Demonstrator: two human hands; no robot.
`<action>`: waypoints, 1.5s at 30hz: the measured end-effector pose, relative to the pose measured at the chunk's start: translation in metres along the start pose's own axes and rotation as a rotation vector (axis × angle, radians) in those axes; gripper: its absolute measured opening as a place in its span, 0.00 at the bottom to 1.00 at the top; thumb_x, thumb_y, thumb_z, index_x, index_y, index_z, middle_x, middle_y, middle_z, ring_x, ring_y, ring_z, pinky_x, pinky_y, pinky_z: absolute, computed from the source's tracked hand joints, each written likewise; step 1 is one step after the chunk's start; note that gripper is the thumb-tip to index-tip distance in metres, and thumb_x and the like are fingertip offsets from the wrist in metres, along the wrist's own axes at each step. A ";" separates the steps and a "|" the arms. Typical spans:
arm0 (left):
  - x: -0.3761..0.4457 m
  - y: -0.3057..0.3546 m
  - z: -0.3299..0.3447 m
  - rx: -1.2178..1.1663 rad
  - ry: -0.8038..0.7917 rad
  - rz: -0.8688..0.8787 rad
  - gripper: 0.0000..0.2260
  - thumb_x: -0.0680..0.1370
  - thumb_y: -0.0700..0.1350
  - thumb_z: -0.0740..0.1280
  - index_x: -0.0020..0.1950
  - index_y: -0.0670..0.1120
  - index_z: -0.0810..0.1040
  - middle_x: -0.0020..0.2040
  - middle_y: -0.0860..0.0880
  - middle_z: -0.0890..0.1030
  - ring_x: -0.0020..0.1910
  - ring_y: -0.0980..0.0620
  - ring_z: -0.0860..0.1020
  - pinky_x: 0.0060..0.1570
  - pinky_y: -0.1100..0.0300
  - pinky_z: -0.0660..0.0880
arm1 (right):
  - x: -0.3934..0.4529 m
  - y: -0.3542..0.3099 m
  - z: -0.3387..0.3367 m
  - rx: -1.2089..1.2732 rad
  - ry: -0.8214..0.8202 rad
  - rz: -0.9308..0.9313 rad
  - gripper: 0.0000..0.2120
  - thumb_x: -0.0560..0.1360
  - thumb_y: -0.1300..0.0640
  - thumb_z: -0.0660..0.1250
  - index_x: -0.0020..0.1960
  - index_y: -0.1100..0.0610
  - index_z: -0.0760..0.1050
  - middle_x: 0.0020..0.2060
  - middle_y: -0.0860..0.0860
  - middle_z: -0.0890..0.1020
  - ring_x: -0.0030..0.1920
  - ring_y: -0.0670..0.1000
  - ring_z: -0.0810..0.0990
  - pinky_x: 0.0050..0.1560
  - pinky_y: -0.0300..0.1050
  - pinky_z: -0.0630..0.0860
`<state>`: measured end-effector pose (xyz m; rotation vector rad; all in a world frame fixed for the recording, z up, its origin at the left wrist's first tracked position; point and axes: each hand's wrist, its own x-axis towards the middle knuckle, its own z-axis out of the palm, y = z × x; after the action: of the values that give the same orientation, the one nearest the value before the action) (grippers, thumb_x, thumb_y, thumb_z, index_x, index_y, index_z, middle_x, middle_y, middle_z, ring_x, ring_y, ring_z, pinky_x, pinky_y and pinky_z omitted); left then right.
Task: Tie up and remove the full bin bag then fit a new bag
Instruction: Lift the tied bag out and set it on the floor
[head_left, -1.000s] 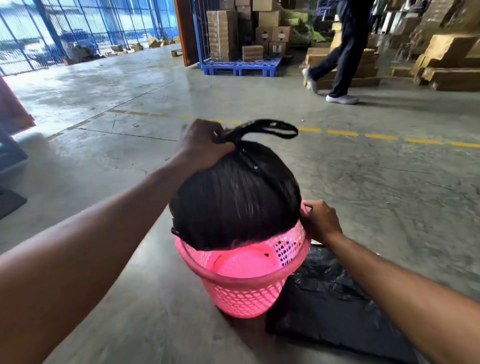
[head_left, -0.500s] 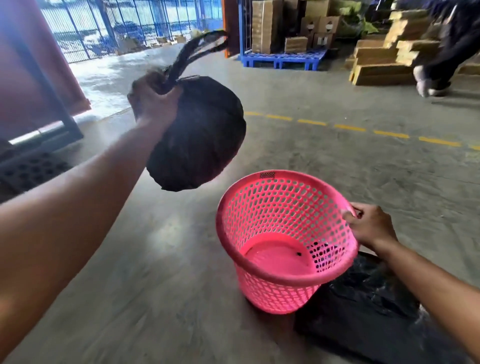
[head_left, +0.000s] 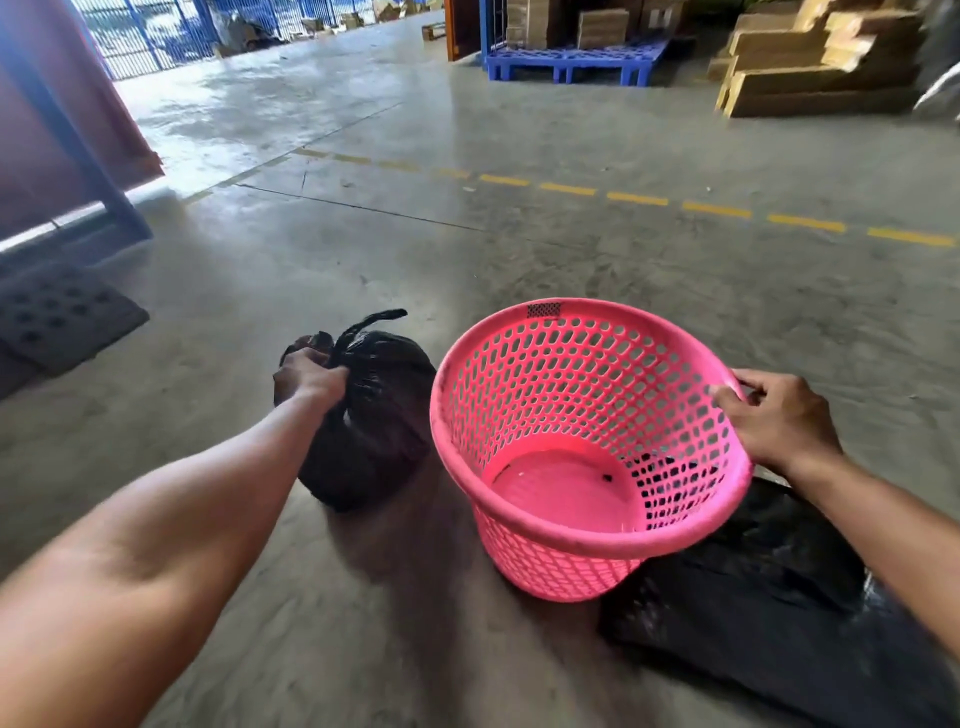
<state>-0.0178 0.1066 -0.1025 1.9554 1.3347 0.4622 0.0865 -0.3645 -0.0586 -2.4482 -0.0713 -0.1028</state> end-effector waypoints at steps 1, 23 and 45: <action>-0.001 -0.002 0.002 0.026 -0.018 0.014 0.14 0.69 0.51 0.75 0.53 0.51 0.84 0.56 0.44 0.86 0.57 0.43 0.83 0.59 0.54 0.77 | 0.000 0.000 0.001 0.005 -0.001 0.008 0.13 0.76 0.50 0.68 0.57 0.53 0.84 0.40 0.57 0.83 0.44 0.58 0.81 0.44 0.44 0.69; -0.122 0.172 -0.027 -0.075 -0.091 0.831 0.10 0.74 0.53 0.72 0.53 0.54 0.82 0.50 0.49 0.86 0.46 0.51 0.85 0.55 0.55 0.80 | -0.004 -0.042 0.007 0.255 -0.401 0.271 0.23 0.76 0.39 0.62 0.46 0.59 0.82 0.36 0.57 0.86 0.29 0.57 0.85 0.27 0.42 0.80; -0.363 -0.043 0.221 0.439 -0.745 0.146 0.38 0.76 0.57 0.70 0.76 0.36 0.63 0.76 0.33 0.66 0.76 0.34 0.65 0.74 0.47 0.63 | -0.102 0.290 -0.042 -0.152 -0.155 0.704 0.18 0.68 0.46 0.73 0.55 0.54 0.81 0.56 0.57 0.85 0.59 0.59 0.82 0.57 0.46 0.76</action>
<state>-0.0506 -0.2930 -0.2490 2.2497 0.8445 -0.5101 0.0050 -0.6170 -0.2198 -2.4800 0.7457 0.4036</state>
